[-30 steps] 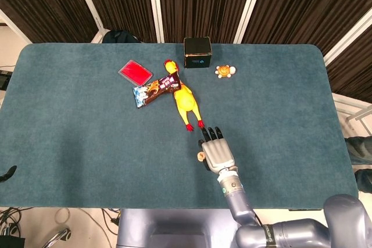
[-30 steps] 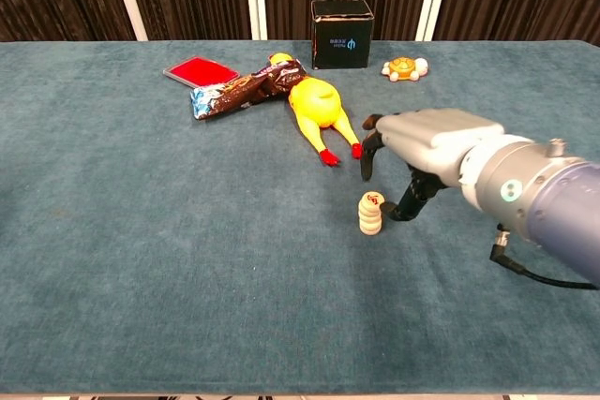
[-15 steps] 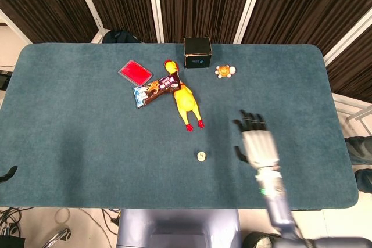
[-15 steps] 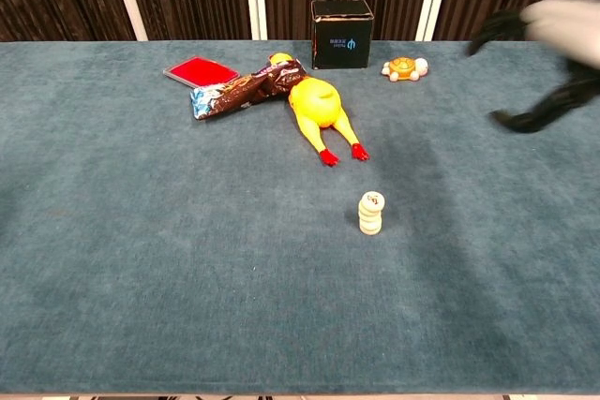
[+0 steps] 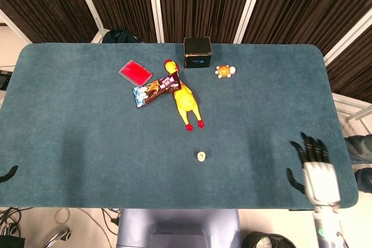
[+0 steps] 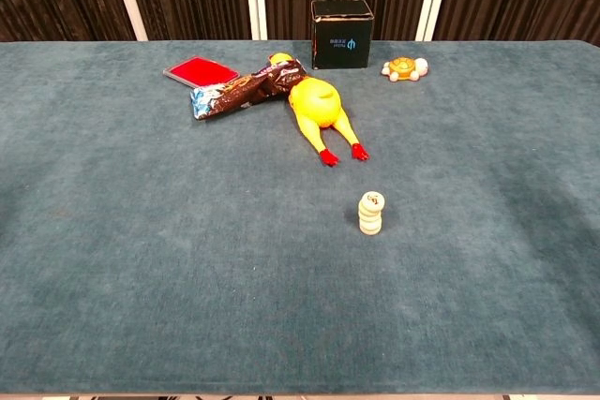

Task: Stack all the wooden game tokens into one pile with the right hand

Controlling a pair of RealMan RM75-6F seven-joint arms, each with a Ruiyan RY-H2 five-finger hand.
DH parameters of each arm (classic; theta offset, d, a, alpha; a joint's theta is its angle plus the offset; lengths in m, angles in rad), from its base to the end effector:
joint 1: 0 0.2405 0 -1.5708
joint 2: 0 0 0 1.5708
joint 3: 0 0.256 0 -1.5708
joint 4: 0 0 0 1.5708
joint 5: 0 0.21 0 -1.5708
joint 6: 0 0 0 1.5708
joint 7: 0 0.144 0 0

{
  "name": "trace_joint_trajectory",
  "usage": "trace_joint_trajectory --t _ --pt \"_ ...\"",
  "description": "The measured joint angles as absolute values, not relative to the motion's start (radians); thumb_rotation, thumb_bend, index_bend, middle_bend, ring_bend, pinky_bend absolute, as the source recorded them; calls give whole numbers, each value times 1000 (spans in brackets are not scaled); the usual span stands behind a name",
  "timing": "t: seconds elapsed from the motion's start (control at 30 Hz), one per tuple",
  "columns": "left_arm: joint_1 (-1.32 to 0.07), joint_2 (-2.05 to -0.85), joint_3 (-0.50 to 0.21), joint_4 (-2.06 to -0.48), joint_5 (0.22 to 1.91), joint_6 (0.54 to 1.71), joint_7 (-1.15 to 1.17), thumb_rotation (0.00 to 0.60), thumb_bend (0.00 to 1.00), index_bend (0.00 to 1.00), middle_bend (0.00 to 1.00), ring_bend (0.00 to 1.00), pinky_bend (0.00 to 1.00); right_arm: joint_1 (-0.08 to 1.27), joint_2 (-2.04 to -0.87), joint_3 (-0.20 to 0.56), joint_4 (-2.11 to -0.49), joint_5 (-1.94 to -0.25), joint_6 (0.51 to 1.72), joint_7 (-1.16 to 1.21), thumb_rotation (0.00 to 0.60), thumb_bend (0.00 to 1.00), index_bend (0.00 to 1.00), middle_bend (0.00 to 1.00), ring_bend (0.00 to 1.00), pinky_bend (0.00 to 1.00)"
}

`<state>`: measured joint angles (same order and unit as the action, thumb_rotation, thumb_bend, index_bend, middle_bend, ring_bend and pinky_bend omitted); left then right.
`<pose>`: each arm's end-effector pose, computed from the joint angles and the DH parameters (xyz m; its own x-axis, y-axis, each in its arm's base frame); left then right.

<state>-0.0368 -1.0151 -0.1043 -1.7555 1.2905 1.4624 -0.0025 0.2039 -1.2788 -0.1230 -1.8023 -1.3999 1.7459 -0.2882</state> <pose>-0.3218 0.1726 0.1929 0.3330 -0.0107 0.9429 0.9200 0.2231 -0.3224 -0.2556 -0.1712 0.1160 0.3606 0.0684 0.9302 -0.9327 0.0146 0.3605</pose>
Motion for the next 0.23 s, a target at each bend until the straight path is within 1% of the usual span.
trace_joint_trajectory --t 0.1,0.23 --pt "-37 -1016 -104 -1754 1292 1463 0 600 187 116 0 0 184 166 -1275 -128 -1775 -1424 1764 -277 600 430 183 0 0 0" --pt "-37 -1016 -102 -1755 1296 1464 5 600 187 116 0 0 184 152 -1272 -108 -1764 -1426 1760 -277 600 430 181 0 0 0"
